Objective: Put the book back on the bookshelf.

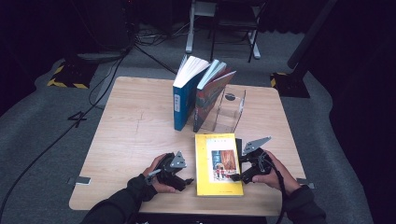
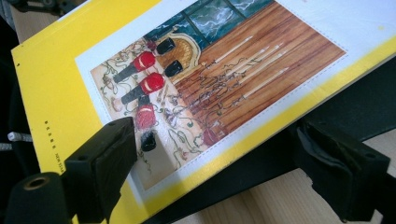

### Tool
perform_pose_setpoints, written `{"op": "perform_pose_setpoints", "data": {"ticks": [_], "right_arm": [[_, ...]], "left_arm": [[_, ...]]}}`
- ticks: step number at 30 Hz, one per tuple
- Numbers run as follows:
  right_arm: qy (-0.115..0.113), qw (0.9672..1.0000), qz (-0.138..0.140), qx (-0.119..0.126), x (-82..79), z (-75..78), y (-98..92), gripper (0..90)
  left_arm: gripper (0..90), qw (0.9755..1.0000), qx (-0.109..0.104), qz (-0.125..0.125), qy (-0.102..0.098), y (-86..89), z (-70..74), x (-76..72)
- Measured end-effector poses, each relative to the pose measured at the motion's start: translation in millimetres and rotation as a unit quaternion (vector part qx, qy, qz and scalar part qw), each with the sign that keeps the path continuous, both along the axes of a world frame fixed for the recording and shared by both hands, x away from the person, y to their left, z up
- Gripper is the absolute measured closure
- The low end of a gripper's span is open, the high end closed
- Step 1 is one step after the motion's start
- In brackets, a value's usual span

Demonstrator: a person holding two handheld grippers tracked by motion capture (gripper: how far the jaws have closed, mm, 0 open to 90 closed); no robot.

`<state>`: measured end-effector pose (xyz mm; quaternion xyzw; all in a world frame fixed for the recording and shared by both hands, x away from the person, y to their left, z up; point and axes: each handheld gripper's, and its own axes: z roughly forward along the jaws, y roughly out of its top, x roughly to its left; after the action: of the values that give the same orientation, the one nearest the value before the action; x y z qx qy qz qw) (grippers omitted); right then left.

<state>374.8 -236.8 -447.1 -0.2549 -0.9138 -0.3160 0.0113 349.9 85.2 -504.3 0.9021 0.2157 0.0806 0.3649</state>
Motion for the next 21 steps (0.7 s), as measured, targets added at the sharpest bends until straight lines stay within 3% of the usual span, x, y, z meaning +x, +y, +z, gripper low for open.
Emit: {"op": "perform_pose_setpoints", "data": {"ticks": [4,11,16,21], "right_arm": [[-0.005,1.0000,0.001,0.001,-0.8,0.2,-0.1,14.5],[-0.050,0.9987,0.004,-0.008,-6.2,8.6,3.9,19.4],[-0.057,0.9983,0.010,-0.005,-6.6,11.0,3.3,20.3],[-0.066,0.9976,0.009,0.020,-3.6,14.8,4.4,21.9]], "left_arm": [[16.8,0.9999,0.000,0.010,0.002,-1.1,0.0,11.1],[16.9,1.0000,-0.001,0.010,0.001,-1.7,0.0,12.3],[17.1,0.9999,0.000,0.010,0.001,-1.8,0.1,12.6],[19.8,1.0000,-0.001,0.003,-0.001,-1.3,0.6,16.2]]}}
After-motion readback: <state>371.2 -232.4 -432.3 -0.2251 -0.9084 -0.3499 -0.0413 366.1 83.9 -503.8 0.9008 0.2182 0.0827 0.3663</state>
